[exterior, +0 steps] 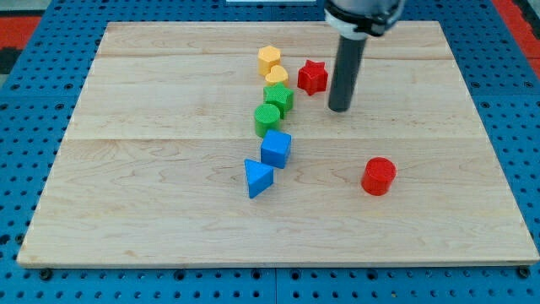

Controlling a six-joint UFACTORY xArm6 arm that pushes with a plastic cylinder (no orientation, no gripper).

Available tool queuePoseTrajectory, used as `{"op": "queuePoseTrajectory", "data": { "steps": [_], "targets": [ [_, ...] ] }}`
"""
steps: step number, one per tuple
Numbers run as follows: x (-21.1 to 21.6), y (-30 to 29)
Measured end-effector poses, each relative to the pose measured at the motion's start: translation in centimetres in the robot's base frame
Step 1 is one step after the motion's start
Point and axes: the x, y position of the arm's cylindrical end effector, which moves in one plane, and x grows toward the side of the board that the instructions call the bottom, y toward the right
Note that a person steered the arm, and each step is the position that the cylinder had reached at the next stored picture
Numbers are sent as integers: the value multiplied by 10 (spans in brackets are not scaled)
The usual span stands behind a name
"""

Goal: Place red star above yellow hexagon

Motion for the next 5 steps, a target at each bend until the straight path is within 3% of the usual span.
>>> {"op": "queuePoseTrajectory", "data": {
  "steps": [3,4,5],
  "targets": [
    [-119,-9],
    [-128,-1],
    [-98,37]
  ]
}}
